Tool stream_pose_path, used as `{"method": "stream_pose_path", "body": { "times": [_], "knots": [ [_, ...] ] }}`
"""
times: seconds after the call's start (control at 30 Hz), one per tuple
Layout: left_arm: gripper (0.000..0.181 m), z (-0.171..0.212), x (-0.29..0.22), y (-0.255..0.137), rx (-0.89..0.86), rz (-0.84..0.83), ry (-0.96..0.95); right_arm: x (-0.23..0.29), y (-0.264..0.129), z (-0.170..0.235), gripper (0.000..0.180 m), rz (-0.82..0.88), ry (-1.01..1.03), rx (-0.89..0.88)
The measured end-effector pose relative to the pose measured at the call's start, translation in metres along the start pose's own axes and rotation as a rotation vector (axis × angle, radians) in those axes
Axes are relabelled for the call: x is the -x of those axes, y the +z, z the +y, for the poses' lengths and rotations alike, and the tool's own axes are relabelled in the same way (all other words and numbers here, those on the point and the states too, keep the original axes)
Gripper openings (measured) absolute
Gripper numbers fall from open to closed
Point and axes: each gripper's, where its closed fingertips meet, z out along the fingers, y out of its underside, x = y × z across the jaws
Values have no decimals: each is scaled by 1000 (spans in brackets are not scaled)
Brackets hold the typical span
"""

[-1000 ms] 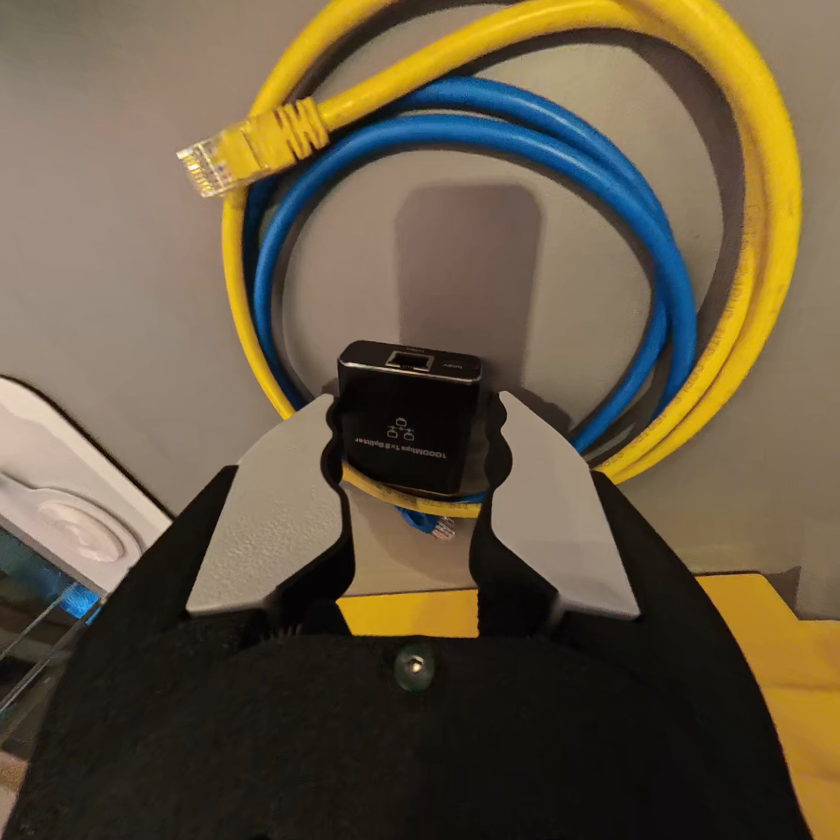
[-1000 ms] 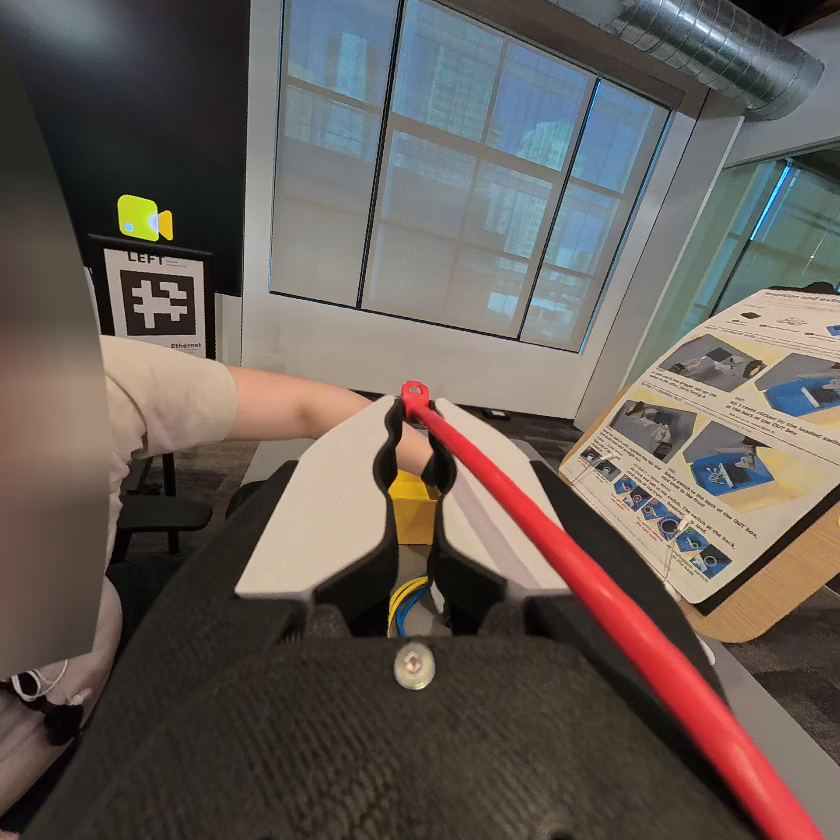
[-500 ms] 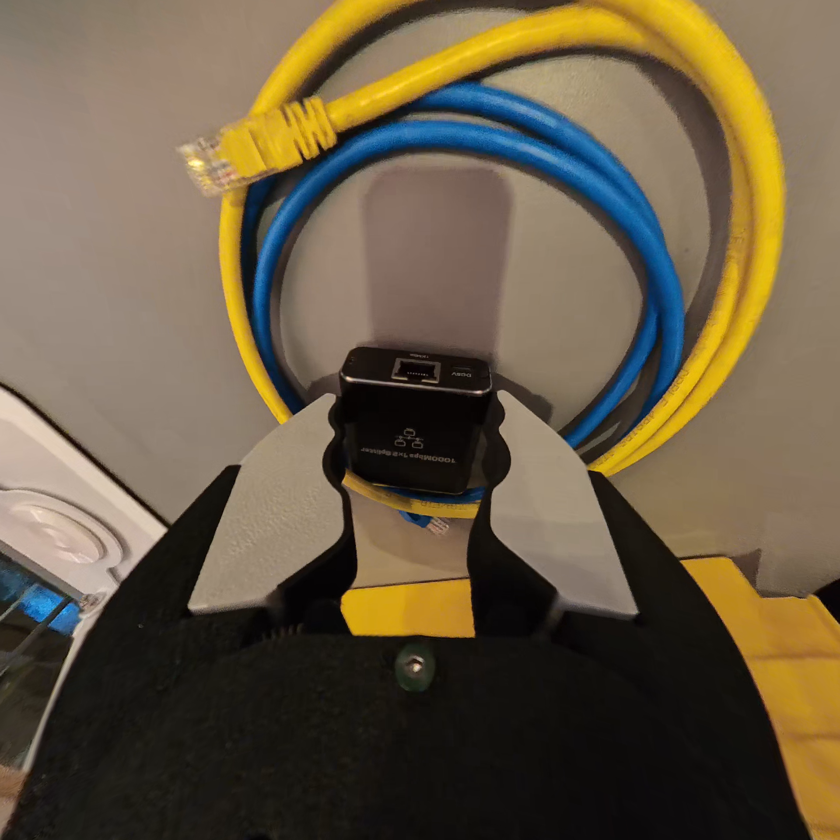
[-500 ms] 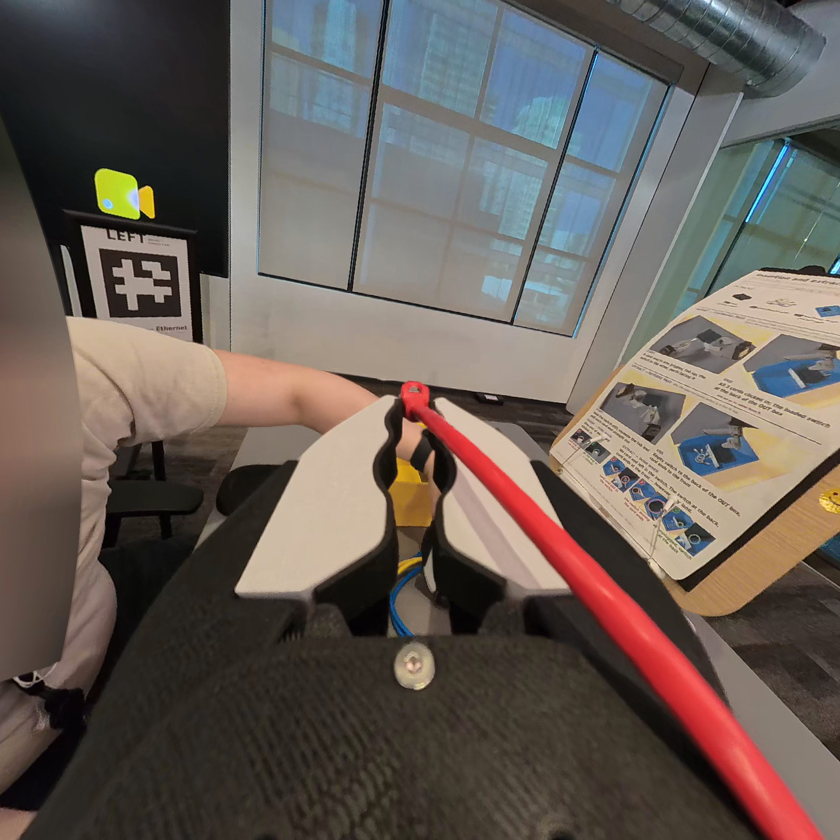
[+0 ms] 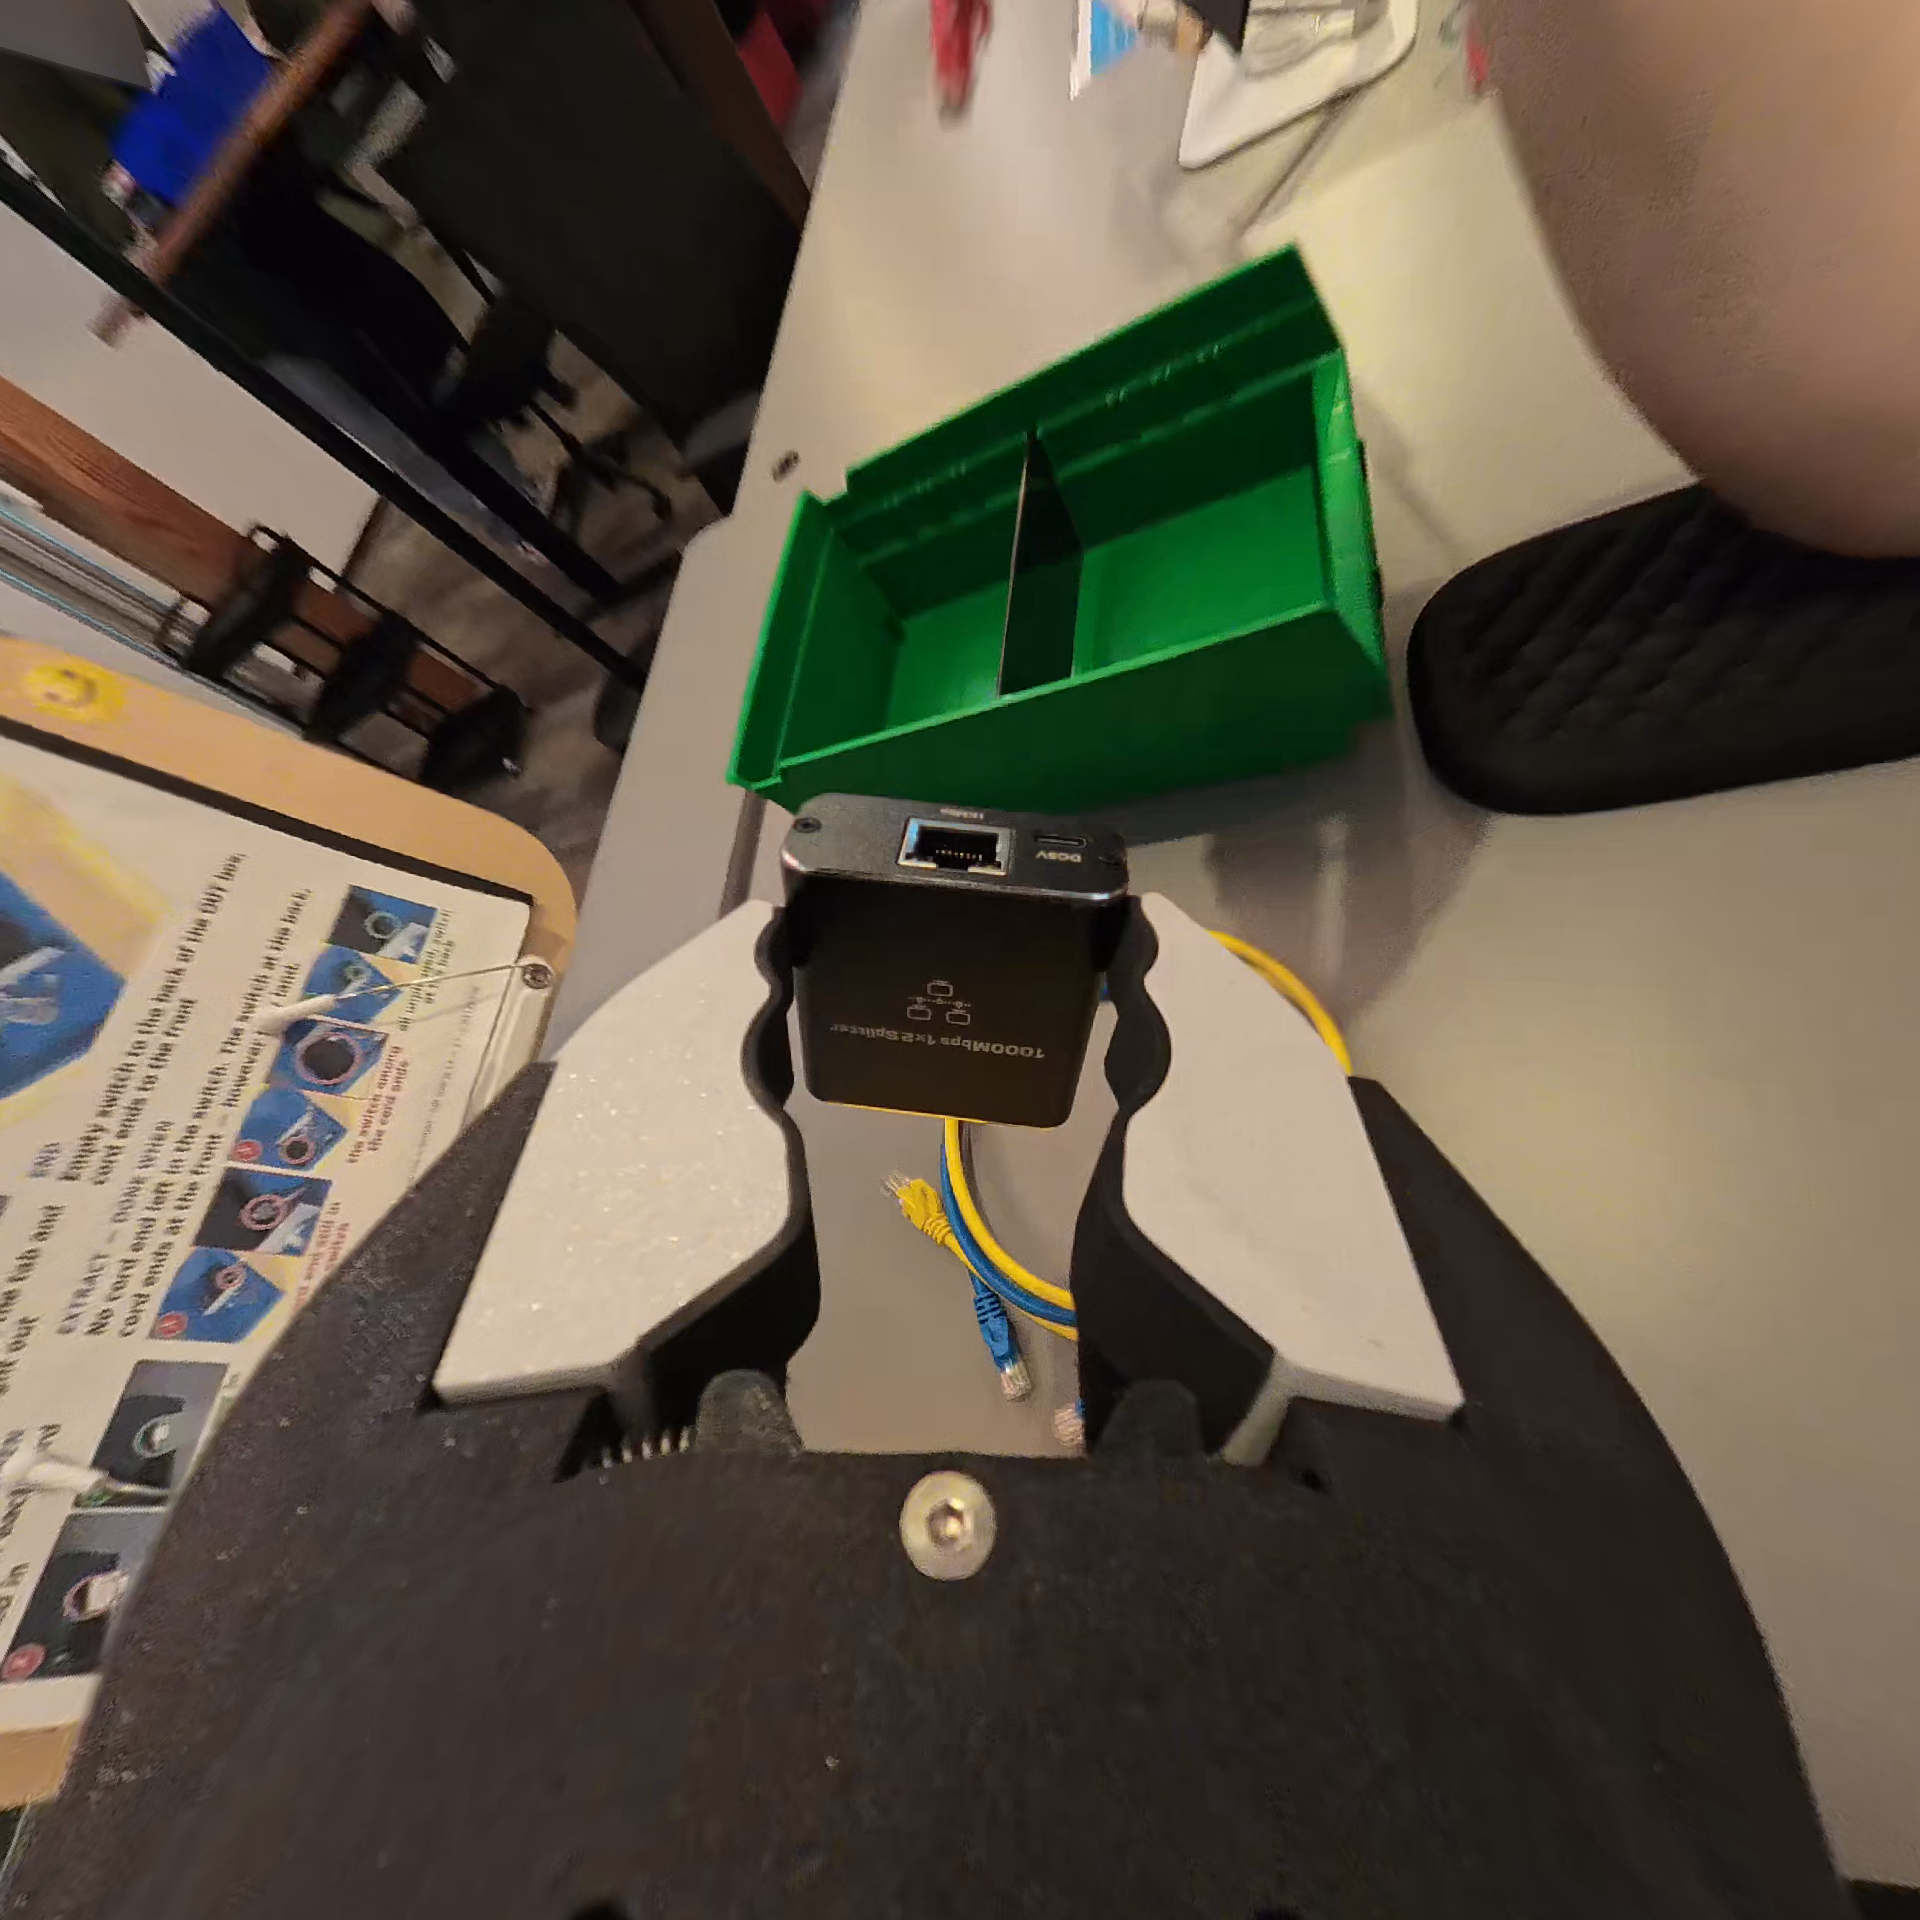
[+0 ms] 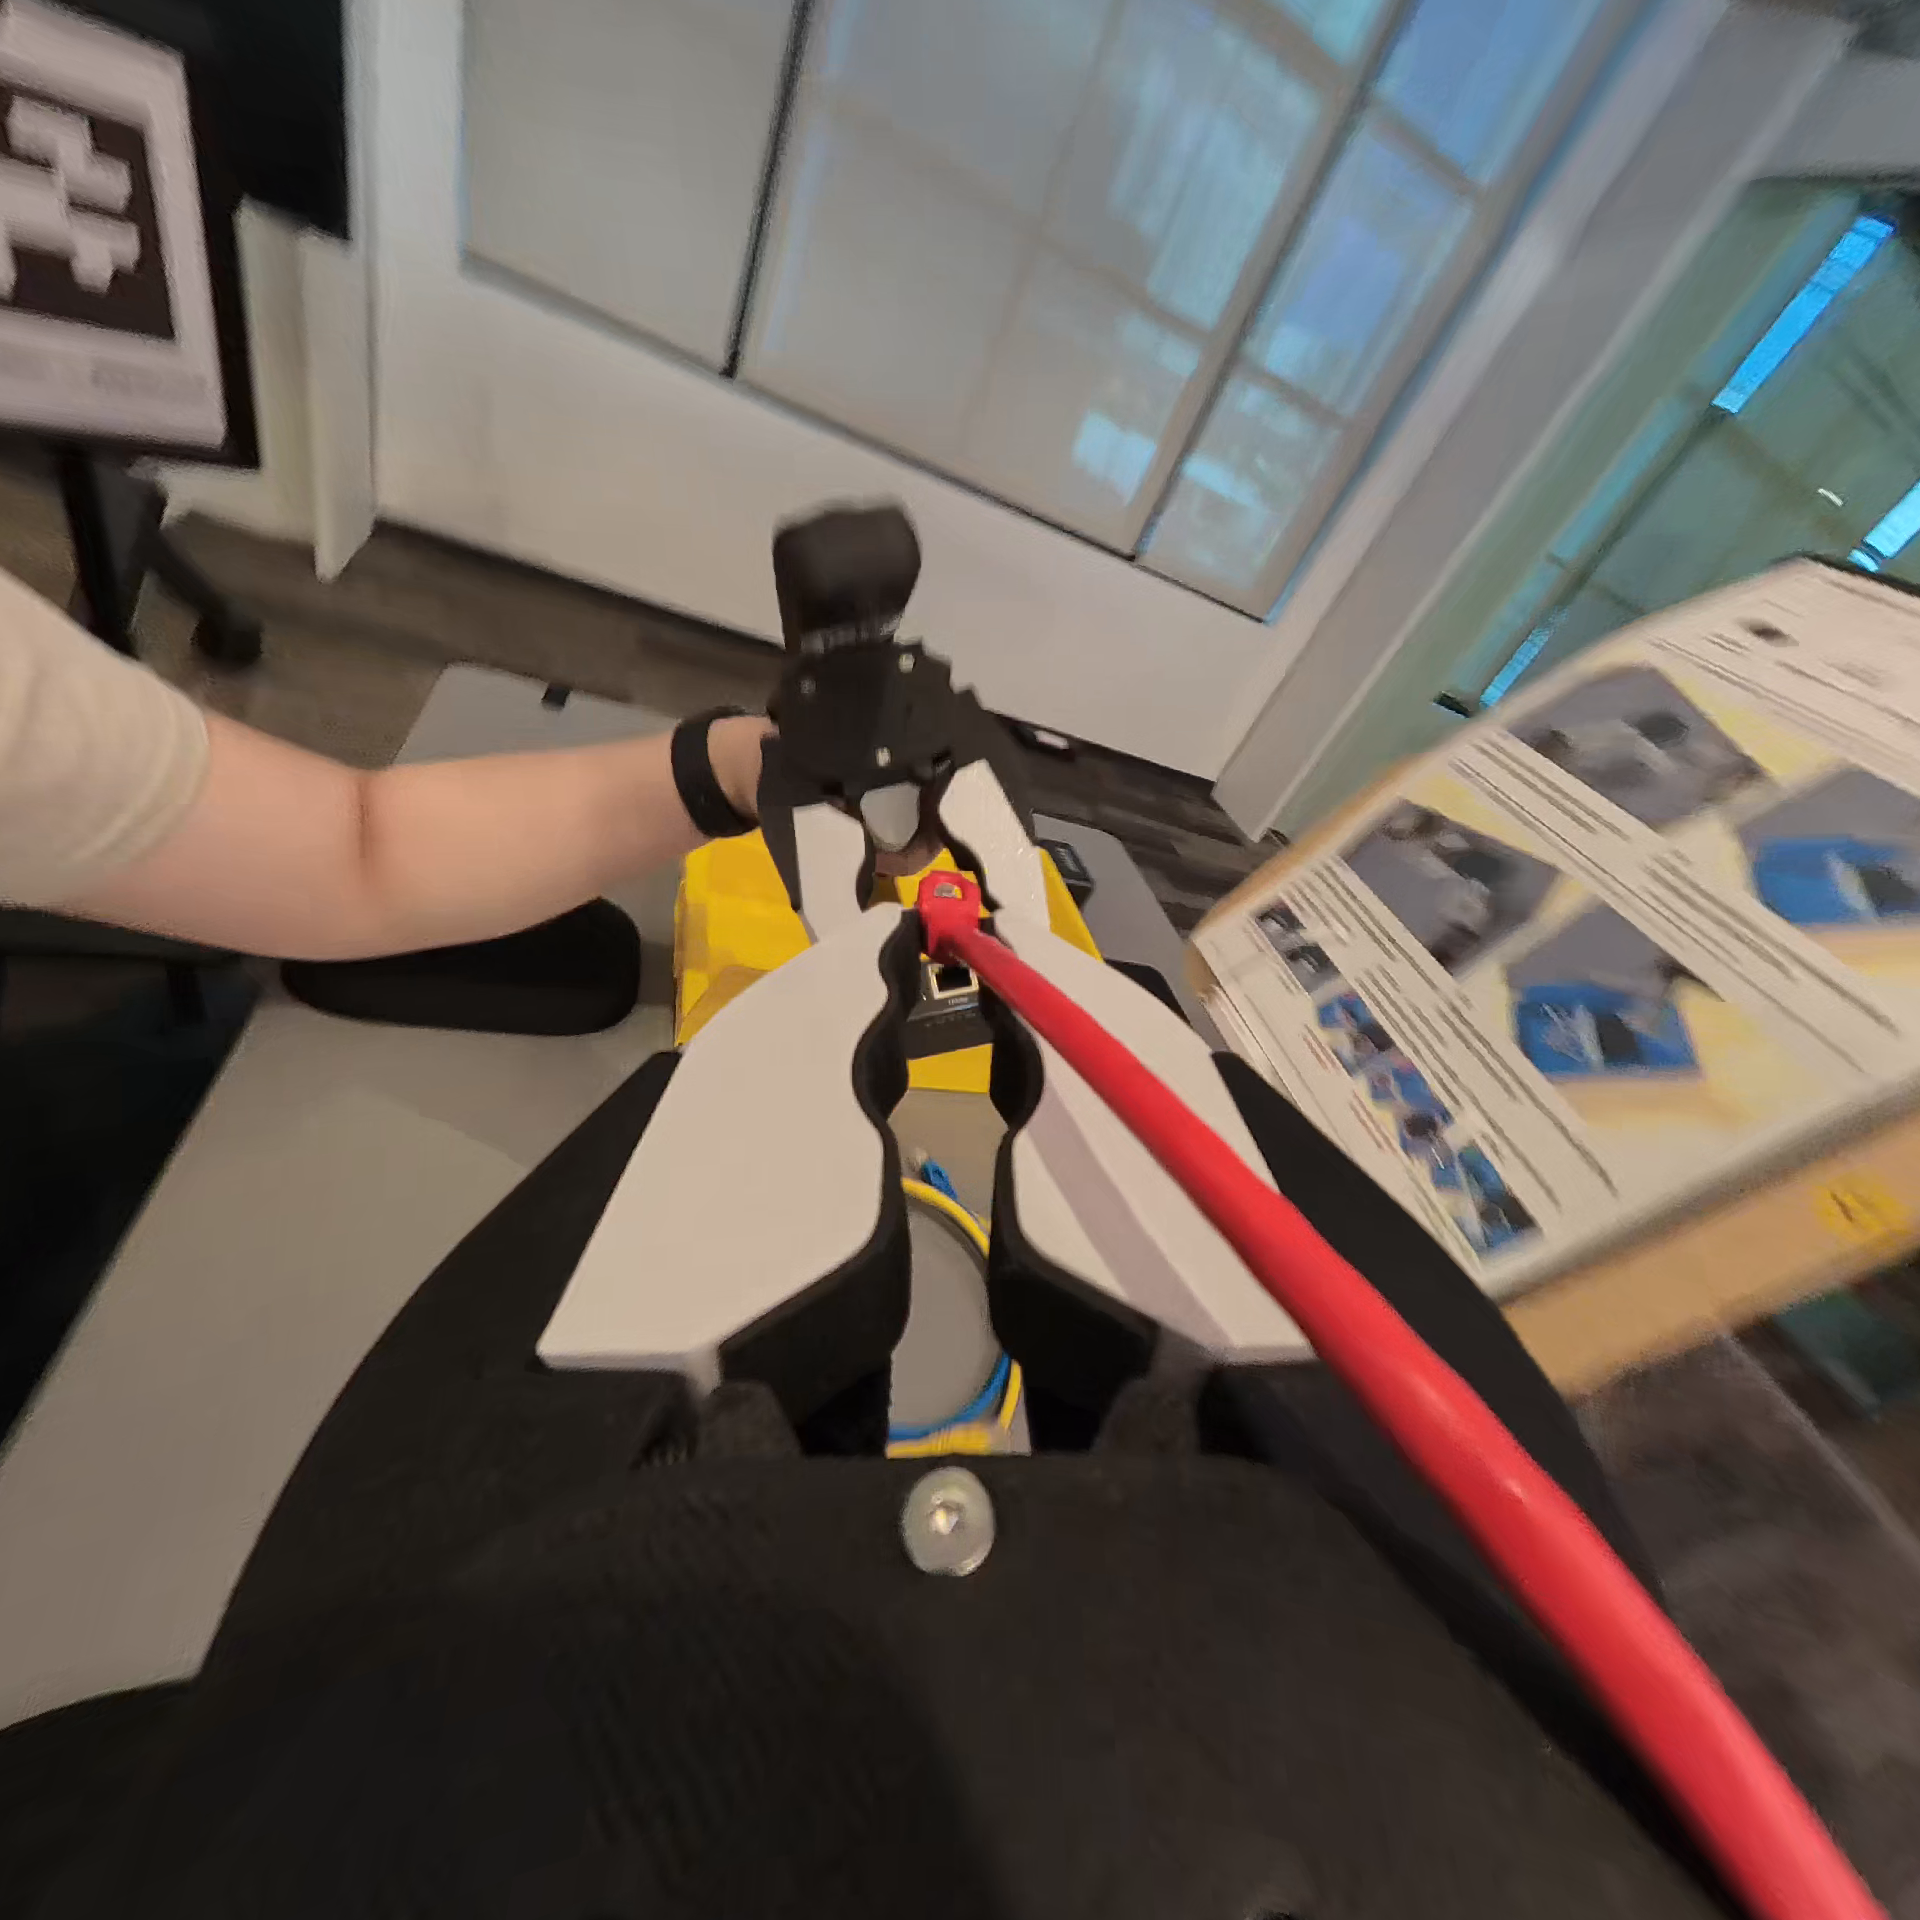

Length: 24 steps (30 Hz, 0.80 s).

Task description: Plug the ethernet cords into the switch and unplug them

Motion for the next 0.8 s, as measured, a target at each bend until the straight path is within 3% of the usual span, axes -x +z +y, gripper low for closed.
{"method": "stream_pose_path", "body": {
  "times": [0.13, 0.27, 0.47, 0.8],
  "knots": [
    [58, -3, -21, -22, -38, 68, 8, 25, 57, 7, 11, -110, -83, 39],
    [58, 1, -22, -37, -42, 82, 11, 34, 88, 24, 11, -131, -122, 122],
    [58, 0, -22, -50, -45, 109, -12, 35, 115, 42, 11, -118, -116, 175],
    [58, 1, -30, -54, 8, 151, -28, 39, 121, 45, 11, -102, -145, 218]
  ]
}}
